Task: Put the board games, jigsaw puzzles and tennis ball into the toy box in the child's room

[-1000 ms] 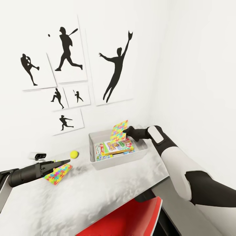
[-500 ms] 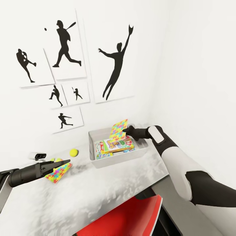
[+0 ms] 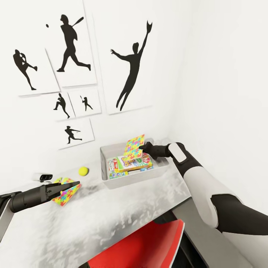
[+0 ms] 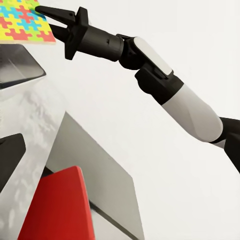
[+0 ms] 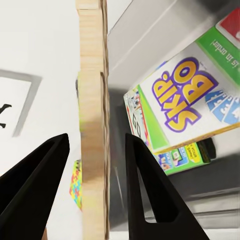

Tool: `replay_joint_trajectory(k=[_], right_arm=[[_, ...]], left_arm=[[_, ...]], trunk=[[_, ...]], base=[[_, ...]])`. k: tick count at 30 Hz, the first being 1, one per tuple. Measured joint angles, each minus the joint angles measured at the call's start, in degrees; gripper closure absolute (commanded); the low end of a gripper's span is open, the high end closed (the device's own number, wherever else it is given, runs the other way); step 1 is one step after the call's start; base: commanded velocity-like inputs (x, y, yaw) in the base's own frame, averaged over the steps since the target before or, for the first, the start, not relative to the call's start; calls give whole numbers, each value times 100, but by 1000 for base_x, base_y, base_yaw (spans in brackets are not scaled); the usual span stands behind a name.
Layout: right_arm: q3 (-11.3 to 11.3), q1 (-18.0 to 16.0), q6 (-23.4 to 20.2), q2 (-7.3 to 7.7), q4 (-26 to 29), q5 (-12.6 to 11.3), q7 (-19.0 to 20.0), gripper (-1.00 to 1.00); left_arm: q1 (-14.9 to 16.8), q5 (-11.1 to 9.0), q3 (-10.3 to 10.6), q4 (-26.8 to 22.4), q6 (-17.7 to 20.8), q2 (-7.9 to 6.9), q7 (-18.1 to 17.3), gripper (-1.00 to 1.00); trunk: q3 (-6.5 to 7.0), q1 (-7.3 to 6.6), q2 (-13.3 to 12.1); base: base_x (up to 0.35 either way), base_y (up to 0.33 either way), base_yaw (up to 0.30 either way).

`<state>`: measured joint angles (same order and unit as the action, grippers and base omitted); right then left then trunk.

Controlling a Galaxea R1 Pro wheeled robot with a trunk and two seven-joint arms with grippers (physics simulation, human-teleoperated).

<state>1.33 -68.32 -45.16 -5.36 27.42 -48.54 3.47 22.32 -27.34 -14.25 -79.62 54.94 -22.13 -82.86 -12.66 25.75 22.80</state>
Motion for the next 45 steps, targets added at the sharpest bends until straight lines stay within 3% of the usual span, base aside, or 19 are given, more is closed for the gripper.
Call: replay_joint_trajectory(k=[6, 14, 33, 41, 45], right_arm=[[-7, -7, -11, 5, 1, -37, 2, 100], [-2, -9, -17, 15, 10, -485, 0, 100], [-15, -26, -3, 34, 10, -536, -13, 100], [-368, -33, 14, 42, 11, -553, -37, 100], [-423, -35, 20, 40, 12, -557, -42, 100]], left_arm=[[0, 0, 0, 0, 0, 0, 2, -100], [-1, 0, 2, 0, 0, 0, 2, -100], [-3, -1, 0, 0, 0, 0, 2, -100], [-2, 0, 0, 0, 0, 0, 2, -100], [1, 0, 0, 2, 0, 0, 2, -100]], trunk=[[-57, 0, 0], [-133, 0, 0], [-314, 0, 1], [-389, 0, 1], [-427, 0, 1]], base=[[0, 0, 0], [0, 0, 0], [0, 0, 0], [0, 0, 0], [0, 0, 0]])
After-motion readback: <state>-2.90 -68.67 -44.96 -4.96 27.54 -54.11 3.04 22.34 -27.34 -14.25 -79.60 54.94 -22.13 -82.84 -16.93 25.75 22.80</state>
